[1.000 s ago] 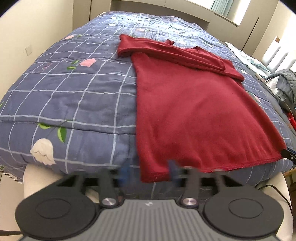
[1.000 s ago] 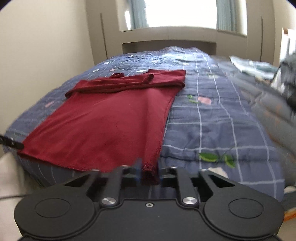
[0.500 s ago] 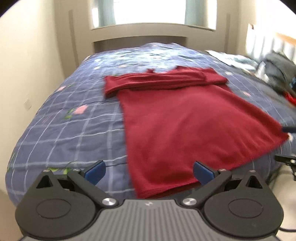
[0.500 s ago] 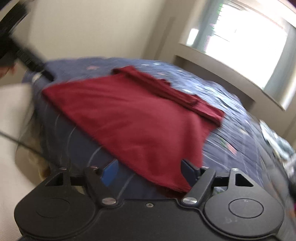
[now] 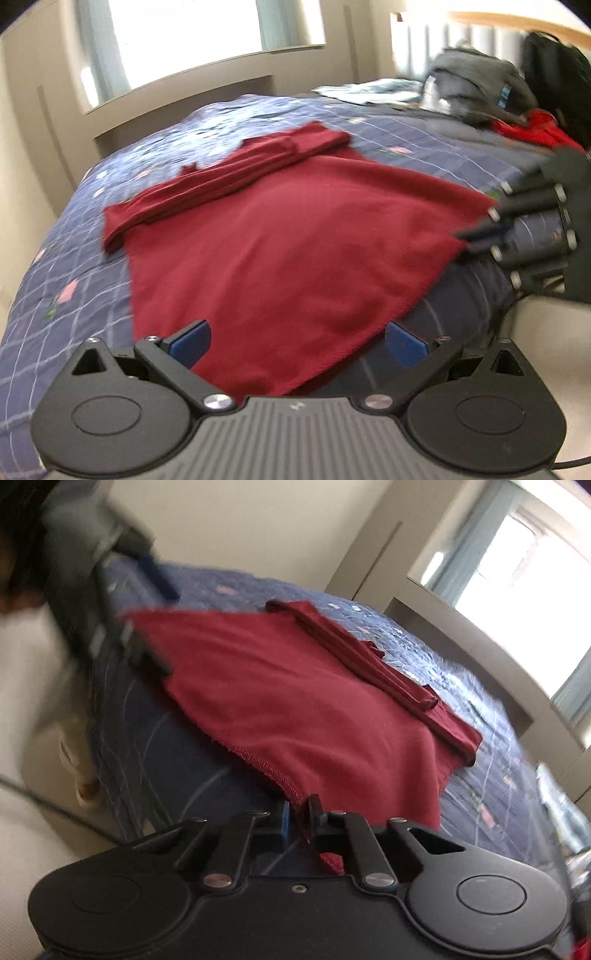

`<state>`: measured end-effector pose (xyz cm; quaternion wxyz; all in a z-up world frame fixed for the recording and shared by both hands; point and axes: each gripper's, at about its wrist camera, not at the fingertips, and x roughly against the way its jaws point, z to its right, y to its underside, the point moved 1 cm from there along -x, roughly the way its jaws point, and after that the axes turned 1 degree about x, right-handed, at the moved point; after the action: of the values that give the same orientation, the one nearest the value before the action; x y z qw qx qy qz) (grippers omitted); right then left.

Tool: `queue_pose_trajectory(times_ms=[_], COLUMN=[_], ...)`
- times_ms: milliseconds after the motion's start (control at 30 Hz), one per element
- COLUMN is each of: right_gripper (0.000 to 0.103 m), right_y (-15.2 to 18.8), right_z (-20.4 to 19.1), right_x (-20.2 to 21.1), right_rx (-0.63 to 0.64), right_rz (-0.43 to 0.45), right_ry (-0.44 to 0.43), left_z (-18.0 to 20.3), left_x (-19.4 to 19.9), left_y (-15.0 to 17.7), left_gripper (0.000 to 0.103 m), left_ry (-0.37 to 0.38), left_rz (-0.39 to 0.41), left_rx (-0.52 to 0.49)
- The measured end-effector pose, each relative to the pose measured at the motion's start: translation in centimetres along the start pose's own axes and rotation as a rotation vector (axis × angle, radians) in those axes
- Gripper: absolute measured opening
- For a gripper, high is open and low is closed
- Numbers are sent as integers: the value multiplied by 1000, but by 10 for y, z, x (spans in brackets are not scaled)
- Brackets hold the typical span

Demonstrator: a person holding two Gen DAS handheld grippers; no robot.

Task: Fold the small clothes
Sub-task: 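Lift the hem with both grippers and carry it over toward the collar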

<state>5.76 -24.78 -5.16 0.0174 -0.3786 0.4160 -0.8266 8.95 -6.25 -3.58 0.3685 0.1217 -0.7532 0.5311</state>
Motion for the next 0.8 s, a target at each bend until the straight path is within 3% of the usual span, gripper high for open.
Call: queue_pose_trajectory(times_ms=[233, 333, 400, 467, 533, 700, 800], right_gripper=[8, 8, 8, 8, 8, 8, 8], right_y=[-30, -39, -42, -43, -40, -27, -16], right_z=[42, 56, 62, 64, 64, 52, 39], right_x=[8, 11, 13, 15, 17, 17, 13], right_rx=[-260, -324, -339, -339, -339, -294, -266], right_rz=[31, 46, 53, 52, 46, 7, -23], right_ry=[-114, -152, -166, -167, -168, -150, -131], left_z=[35, 45, 42, 36, 27, 14, 6], left_x=[-15, -22, -28, -30, -29, -27, -24], left_y=[-1, 0, 0, 1, 5, 27, 40], left_gripper=[101, 89, 75, 54, 47, 42, 30], left_ry=[-41, -108, -151, -174, -206, -301, -326], left_rz=[38, 39, 21, 7, -10, -46, -59], left_rx=[-132, -180, -176, -159, -161, -266, -298])
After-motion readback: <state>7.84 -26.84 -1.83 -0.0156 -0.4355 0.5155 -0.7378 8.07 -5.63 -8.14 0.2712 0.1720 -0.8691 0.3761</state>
